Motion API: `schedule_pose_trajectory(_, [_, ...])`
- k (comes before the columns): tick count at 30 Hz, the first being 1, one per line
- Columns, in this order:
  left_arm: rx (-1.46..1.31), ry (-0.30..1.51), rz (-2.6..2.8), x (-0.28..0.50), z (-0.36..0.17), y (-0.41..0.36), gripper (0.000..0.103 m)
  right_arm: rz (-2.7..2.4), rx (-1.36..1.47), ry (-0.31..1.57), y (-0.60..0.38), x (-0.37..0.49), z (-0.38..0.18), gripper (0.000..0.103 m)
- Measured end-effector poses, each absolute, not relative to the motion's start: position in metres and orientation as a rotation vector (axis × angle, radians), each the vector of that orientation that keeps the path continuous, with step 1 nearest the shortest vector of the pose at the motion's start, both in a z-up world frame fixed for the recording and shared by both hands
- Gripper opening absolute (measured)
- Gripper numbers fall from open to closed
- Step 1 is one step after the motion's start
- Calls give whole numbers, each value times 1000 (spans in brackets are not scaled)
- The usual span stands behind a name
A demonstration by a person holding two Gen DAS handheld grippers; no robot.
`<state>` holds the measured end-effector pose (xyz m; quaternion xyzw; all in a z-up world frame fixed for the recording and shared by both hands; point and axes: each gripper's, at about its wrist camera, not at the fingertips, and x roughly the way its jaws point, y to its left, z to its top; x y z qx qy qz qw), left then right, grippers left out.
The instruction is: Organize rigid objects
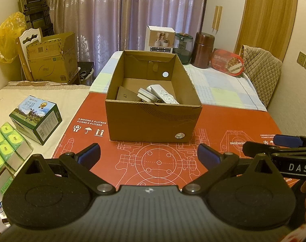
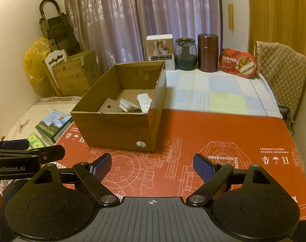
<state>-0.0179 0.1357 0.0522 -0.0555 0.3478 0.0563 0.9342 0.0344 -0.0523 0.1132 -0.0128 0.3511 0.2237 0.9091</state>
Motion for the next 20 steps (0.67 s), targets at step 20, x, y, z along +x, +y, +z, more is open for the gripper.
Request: schedule_pose_trajectory(20, [-132,710,109,-17,53,139,101,463,-24,725,-52,32,113,85])
